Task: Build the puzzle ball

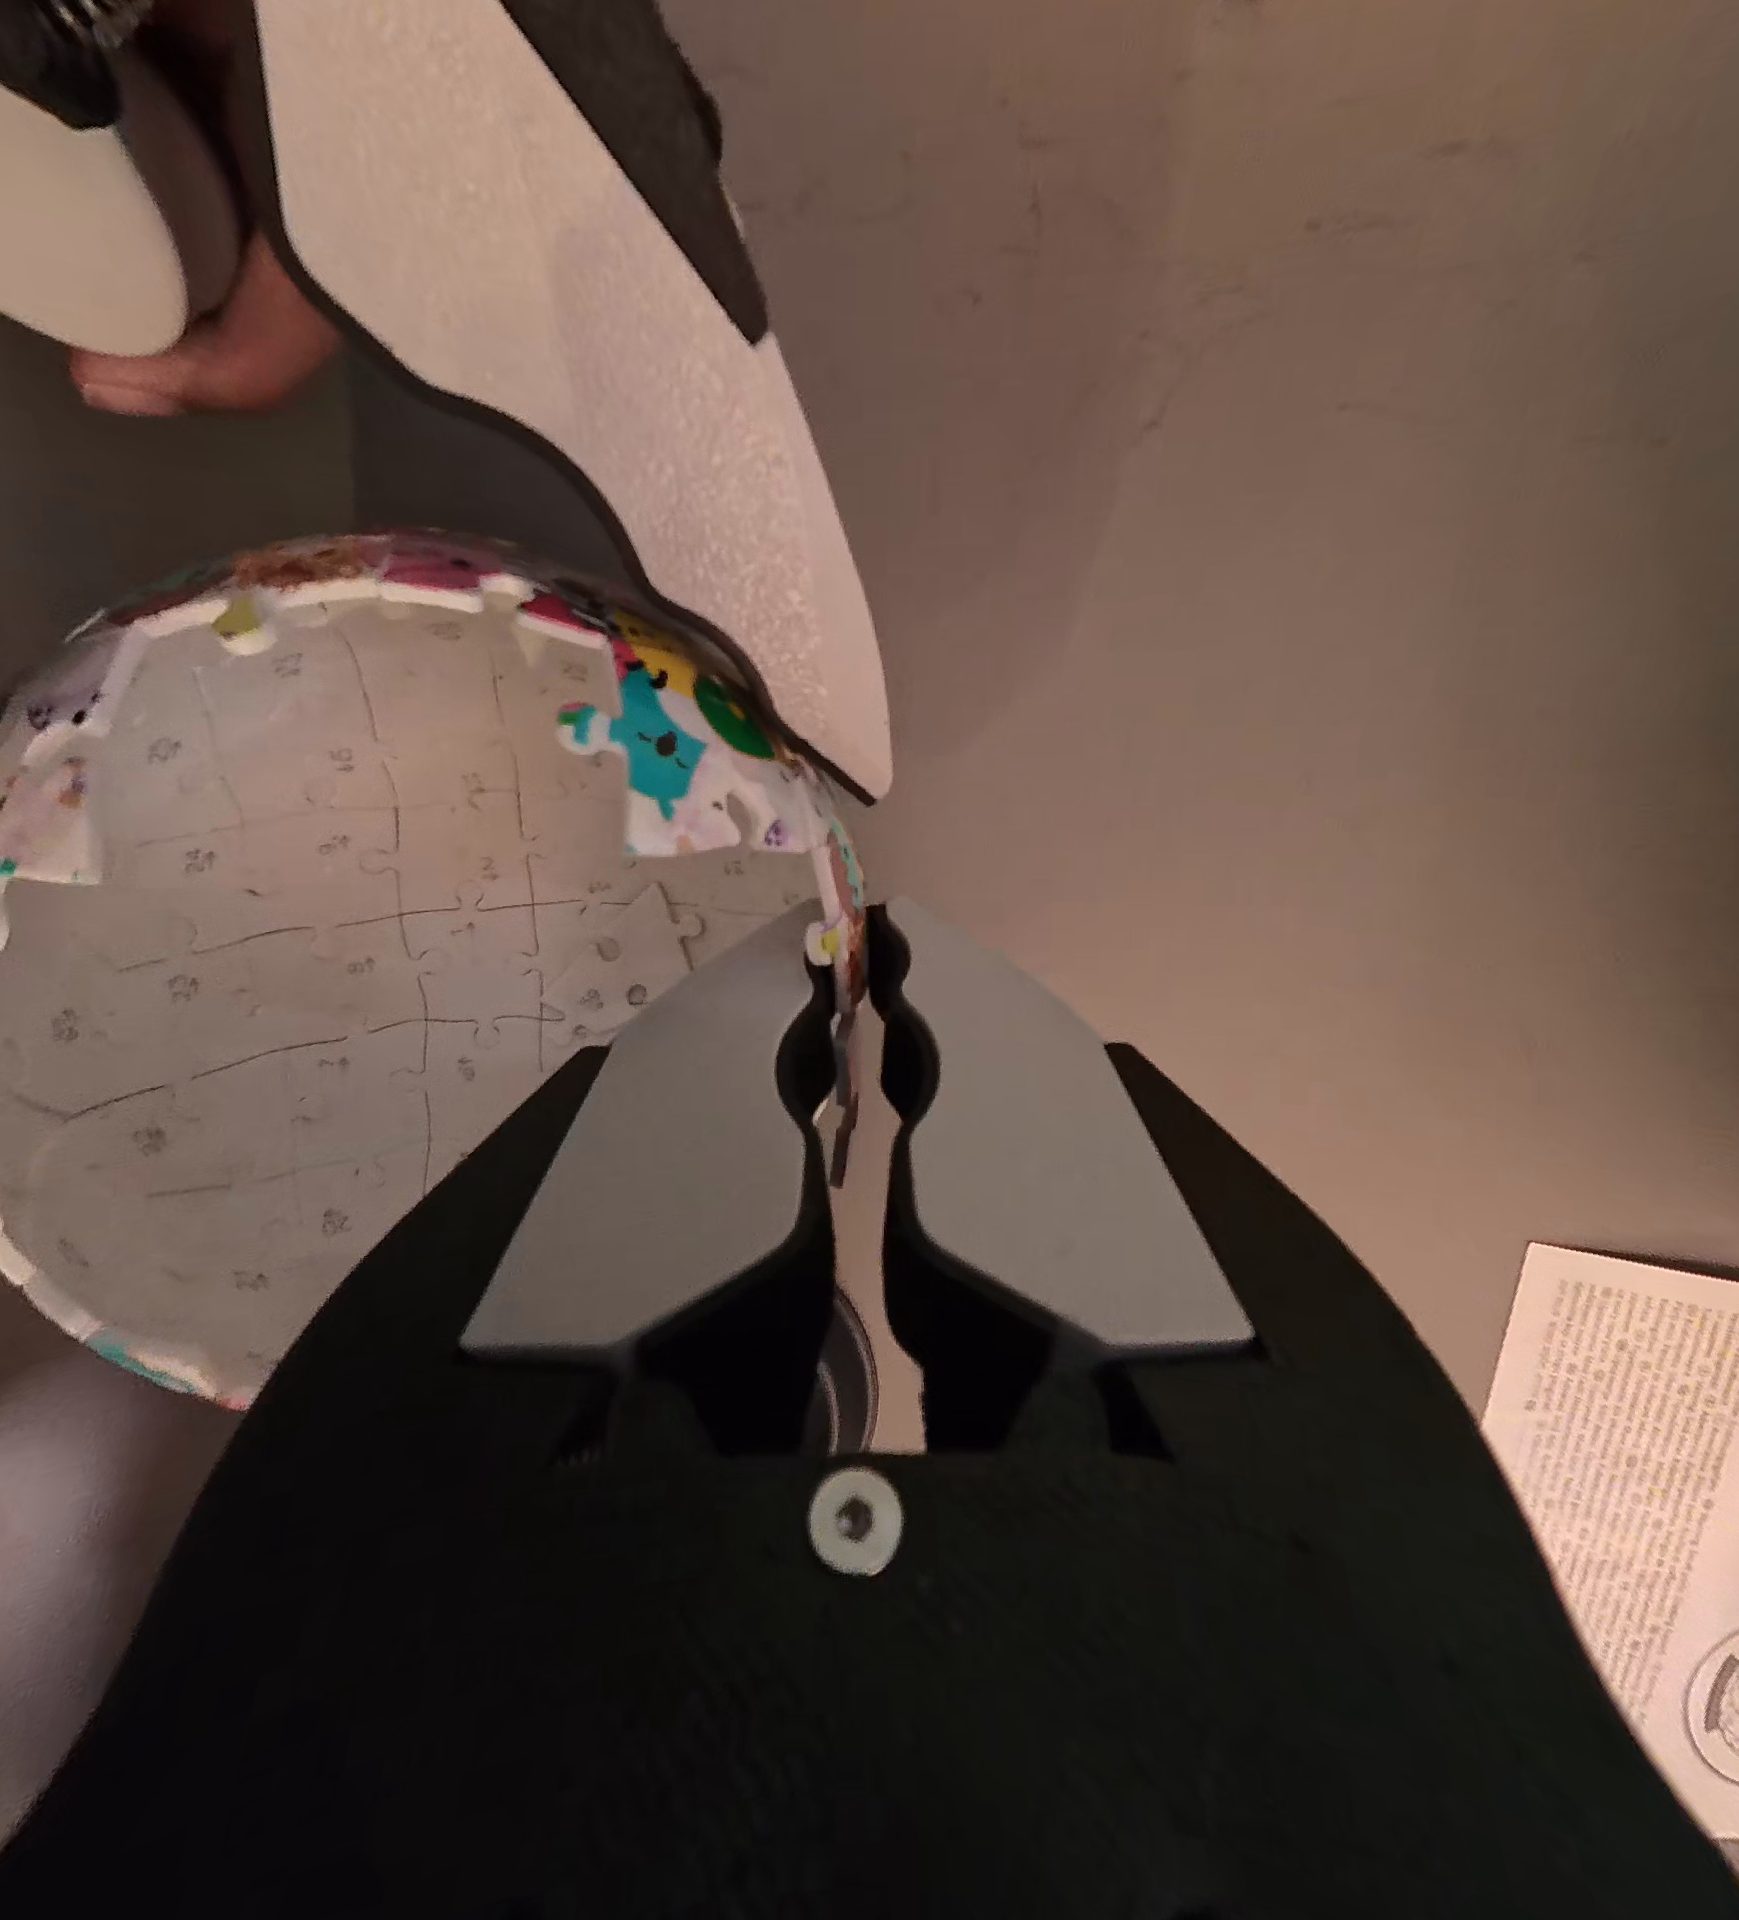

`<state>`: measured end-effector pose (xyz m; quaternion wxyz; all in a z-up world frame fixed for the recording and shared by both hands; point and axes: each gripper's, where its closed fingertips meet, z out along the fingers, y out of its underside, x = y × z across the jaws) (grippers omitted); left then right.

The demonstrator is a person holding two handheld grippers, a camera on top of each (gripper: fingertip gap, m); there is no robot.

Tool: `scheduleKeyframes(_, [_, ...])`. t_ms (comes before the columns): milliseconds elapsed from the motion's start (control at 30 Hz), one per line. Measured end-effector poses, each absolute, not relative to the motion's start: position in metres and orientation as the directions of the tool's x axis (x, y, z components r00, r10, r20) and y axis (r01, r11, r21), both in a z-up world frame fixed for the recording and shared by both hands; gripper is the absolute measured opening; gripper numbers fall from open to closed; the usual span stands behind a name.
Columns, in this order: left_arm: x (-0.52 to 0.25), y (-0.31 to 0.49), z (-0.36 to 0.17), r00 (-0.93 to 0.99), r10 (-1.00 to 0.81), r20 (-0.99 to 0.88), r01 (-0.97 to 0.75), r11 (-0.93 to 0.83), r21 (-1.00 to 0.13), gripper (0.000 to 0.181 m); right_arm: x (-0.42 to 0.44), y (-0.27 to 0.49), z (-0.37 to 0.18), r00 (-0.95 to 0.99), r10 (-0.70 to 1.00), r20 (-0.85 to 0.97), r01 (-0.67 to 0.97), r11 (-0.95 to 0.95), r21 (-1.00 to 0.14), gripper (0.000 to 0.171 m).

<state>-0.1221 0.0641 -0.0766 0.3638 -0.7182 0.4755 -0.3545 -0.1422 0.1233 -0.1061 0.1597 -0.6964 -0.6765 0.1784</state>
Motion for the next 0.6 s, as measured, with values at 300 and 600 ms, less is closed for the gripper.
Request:
scheduleKeyframes(300, [-0.125, 0.065, -0.077, 0.307, -0.937, 0.165, -0.422, -0.289, -0.859, 0.130, -0.139, 0.125, -0.092, 0.003, 1.000, -0.006, 0.852, -0.006, -0.523, 0.028])
scheduleKeyframes(600, [-0.124, 0.064, -0.077, 0.298, -0.942, 0.156, -0.432, -0.279, -0.857, 0.130, -0.123, 0.129, -0.090, -0.003, 1.000, 0.013, 0.863, 0.009, -0.505, 0.027])
